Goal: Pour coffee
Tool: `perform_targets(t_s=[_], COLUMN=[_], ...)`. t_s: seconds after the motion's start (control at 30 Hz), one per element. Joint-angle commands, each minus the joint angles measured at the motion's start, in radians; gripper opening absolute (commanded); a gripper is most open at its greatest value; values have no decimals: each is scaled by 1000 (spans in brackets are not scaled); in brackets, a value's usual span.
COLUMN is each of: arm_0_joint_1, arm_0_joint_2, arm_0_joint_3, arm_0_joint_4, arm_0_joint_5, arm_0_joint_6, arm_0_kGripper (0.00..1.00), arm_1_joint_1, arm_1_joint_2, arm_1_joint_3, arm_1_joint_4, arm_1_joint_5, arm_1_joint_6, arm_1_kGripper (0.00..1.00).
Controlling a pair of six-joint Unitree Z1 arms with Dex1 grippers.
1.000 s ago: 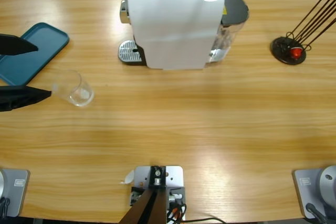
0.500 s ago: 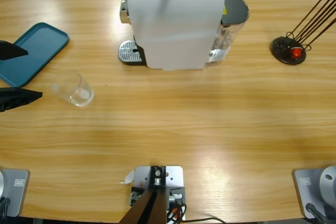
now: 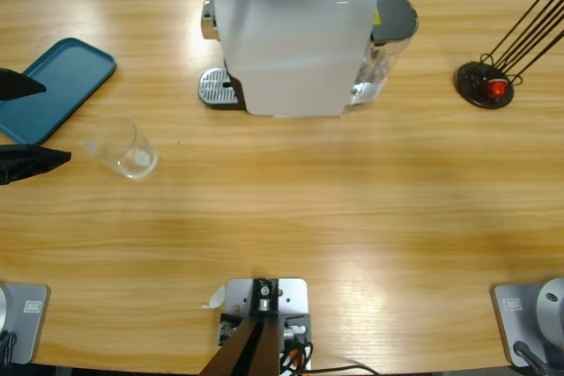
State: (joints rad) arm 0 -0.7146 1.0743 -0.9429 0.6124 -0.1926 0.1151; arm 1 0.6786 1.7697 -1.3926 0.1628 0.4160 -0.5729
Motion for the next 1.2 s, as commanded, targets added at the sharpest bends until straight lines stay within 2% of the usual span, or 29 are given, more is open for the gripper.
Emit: perform_targets(t_s=[0.03,0.4,0.53,0.6,0.83,0.87,0.93,0.97,1.0,1.2], arm_0_joint_1=[18,26,26,26,38,40,40,40,40,40], arm_0_joint_2=[-10,-10,-10,-10,-8,-7,-7,-7,-7,-4], arm_0_joint_3=[41,45,48,50,52,52,52,53,53,53], arm_0_joint_4=[14,13,13,13,7,6,6,6,7,6], arm_0_joint_5=[13,12,13,13,13,13,12,12,12,12], arm_0_joint_6=[-5,-7,-8,-9,-6,-6,-7,-7,-8,-9], arm_0_kGripper=[979,982,982,982,987,987,987,987,987,987], arm_1_joint_1=[-30,-30,-30,-30,-30,-30,-30,-30,-30,-30], arm_1_joint_2=[38,63,84,91,112,112,107,103,98,59], arm_1_joint_3=[6,4,4,2,-2,-2,-1,-2,-2,-14], arm_1_joint_4=[23,60,60,59,60,60,60,61,61,60], arm_1_joint_5=[-9,0,-36,-47,-51,-49,-53,-54,-59,-117], arm_1_joint_6=[-34,-61,-66,-68,-70,-70,-70,-69,-67,-64], arm_1_kGripper=[0,0,7,109,120,152,737,939,997,1000])
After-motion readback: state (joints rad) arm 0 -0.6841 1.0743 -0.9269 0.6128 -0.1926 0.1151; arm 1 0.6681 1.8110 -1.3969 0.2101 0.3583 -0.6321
